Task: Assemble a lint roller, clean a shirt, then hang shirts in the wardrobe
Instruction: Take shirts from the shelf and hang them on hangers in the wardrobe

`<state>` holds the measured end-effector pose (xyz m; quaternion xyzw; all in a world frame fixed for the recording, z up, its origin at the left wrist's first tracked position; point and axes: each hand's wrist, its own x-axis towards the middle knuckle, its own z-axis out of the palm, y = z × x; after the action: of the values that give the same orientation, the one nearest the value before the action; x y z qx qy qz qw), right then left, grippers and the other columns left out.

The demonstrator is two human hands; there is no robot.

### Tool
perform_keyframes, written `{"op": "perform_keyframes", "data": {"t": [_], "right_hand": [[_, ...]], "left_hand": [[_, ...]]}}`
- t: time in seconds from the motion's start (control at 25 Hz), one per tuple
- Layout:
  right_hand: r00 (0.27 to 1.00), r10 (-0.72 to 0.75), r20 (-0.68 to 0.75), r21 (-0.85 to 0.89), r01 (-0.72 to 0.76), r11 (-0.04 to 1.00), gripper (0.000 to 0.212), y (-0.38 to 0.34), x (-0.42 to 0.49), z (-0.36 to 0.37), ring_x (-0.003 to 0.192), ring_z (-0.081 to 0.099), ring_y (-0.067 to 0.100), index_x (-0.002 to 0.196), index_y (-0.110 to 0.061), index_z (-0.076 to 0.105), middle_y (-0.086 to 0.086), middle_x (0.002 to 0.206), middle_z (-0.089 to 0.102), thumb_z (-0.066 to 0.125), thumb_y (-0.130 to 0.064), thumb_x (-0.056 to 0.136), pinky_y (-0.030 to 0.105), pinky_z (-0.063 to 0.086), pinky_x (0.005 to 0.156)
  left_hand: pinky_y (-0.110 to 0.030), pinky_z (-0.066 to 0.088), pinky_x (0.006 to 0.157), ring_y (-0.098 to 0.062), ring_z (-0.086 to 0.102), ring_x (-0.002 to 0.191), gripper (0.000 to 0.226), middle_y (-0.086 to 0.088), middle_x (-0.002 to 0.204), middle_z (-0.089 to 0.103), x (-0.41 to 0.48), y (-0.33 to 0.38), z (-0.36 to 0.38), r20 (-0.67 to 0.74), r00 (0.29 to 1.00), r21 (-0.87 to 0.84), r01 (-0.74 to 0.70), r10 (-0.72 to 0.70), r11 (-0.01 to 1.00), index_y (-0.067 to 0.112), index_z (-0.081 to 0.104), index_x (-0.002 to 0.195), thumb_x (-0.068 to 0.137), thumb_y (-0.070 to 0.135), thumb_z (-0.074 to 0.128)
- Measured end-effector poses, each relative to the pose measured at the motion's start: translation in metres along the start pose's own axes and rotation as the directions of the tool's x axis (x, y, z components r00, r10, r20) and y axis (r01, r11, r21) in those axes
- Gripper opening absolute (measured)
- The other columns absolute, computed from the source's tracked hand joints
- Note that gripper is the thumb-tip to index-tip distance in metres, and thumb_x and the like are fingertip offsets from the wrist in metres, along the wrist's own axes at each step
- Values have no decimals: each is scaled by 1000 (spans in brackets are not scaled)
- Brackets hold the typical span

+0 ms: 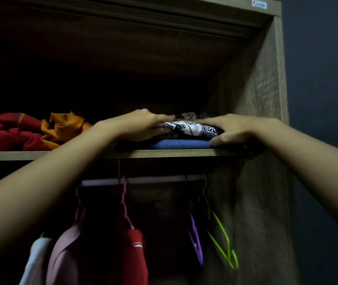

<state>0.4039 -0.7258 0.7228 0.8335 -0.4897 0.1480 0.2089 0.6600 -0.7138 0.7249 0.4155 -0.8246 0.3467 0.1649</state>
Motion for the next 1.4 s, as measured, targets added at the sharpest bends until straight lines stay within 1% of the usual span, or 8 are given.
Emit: {"op": "perform_keyframes", "data": {"t": [0.24, 0.4, 0.56, 0.68, 0.8, 1.08, 1.28, 1.4], "right_hand": [[961, -111, -252, -157, 72, 985, 52, -11, 3, -2, 118, 52, 24, 132, -39, 40, -3, 129, 55, 58, -46, 84, 42, 47, 88], [991, -87, -97, -335, 50, 941, 60, 1, -4, -9, 119, 52, 29, 139, -31, 34, 6, 134, 52, 53, -13, 85, 44, 45, 95], [987, 53, 151, -289, -7, 957, 98, -3, -12, 0, 142, 24, 26, 147, -34, -3, 6, 158, 10, 52, 6, 77, 34, 23, 115], [979, 108, 172, -155, -81, 985, 91, -19, -11, -6, 146, 3, 22, 148, -27, -5, 5, 159, -4, 53, -6, 81, 39, 6, 118], [992, -110, -61, -107, 103, 989, 101, -54, -6, -4, 146, -7, 14, 149, -21, -5, -3, 159, -6, 63, -46, 79, 44, -4, 117], [965, -195, -178, -129, 174, 976, 126, -120, 28, 27, 146, -1, 29, 147, -28, -9, 0, 159, -7, 52, -85, 53, 59, 5, 113], [952, -202, -229, -161, 167, 973, 111, -122, 33, 38, 145, 9, 26, 148, -32, -3, 0, 159, 1, 67, -61, 67, 60, 13, 111], [949, -198, -245, -152, 164, 975, 98, -121, 32, 45, 145, 5, 26, 147, -33, -7, -2, 159, -4, 62, -45, 78, 62, 9, 111]], "left_hand": [[-40, 50, 76, -33, 62, 97, 35, -10, 109, 65, -1, 4, 2, -68, 995, 141, 79, -70, 987, 29, 44, 129, 96, 41, 40], [-37, 49, 79, -27, 59, 109, 43, -1, 132, 55, -4, 1, -7, 53, 999, 241, -11, -2, 970, 35, 35, 139, 96, 34, 43], [-38, 35, 107, -19, 35, 136, 68, 13, 153, 25, -11, 5, -8, 197, 980, 156, -54, 23, 986, 44, 29, 141, 91, 0, 43], [-24, 17, 111, -12, 24, 140, 73, 16, 154, 19, -23, 4, -31, 338, 940, -64, 70, -44, 995, 43, 41, 135, 76, 1, 44], [-19, 20, 106, -12, 29, 138, 63, 9, 153, 27, -41, -14, -64, 143, 972, -200, 213, -186, 956, 44, 42, 133, 81, 11, 53], [-44, 39, 101, -30, 38, 132, 109, -2, 155, 23, -81, -59, -54, 500, 537, 154, 716, -679, 681, 43, 10, 146, 60, 61, 75], [-36, 49, 85, -27, 59, 107, 54, -7, 120, 62, -86, -67, -35, 135, 856, 204, 470, -500, 859, 28, 52, 128, 78, 38, 68], [-41, 50, 83, -32, 58, 107, 51, -10, 118, 62, -90, -75, -48, -193, 889, 152, 444, -414, 883, 31, 53, 127, 78, 30, 66]]}}
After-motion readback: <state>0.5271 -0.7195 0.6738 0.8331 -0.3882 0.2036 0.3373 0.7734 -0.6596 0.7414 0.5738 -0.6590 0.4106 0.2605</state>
